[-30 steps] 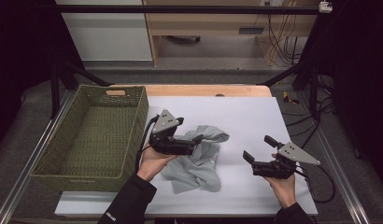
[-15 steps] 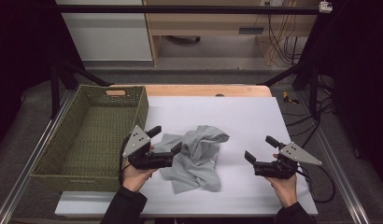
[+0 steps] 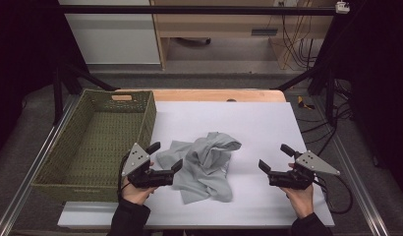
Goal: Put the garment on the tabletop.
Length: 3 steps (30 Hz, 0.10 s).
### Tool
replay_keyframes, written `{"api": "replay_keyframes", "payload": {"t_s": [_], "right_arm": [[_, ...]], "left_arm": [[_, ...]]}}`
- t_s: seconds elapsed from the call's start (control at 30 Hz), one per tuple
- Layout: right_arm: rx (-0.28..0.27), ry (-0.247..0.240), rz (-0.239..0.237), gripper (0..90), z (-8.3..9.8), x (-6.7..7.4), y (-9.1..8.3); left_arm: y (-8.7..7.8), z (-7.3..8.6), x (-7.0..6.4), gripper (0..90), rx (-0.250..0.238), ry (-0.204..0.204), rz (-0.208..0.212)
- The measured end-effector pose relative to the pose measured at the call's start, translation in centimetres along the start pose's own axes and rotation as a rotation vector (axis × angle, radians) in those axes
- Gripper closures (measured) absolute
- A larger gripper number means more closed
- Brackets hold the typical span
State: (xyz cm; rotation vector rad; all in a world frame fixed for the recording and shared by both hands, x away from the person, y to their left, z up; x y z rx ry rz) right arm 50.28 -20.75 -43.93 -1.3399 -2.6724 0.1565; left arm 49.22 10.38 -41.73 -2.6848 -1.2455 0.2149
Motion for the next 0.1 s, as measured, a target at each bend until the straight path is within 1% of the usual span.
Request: {"api": "replay_keyframes", "payload": {"t_s": [0.03, 0.1], "right_arm": [[0.002, 0.0, 0.001, 0.3, 0.08, -0.04, 0.0], [0.0, 0.003, -0.001, 0.3, 0.09, 0.02, 0.04]], "left_arm": [[0.0, 0.18, -0.05, 4.3, 0.003, 0.009, 0.002], [-0.01, 0.27, -0.09, 4.2, 0.005, 0.01, 0.003]]}}
Point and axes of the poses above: each handheld gripper's, and its own axes: y roughly forward along the jaws, z roughly out of its underside, x roughly to its left, the point moved 10 cm from there along y, roughly forward along the jaws, and after that the axes turned 2 degrees about -z, right-handed, at the moved point
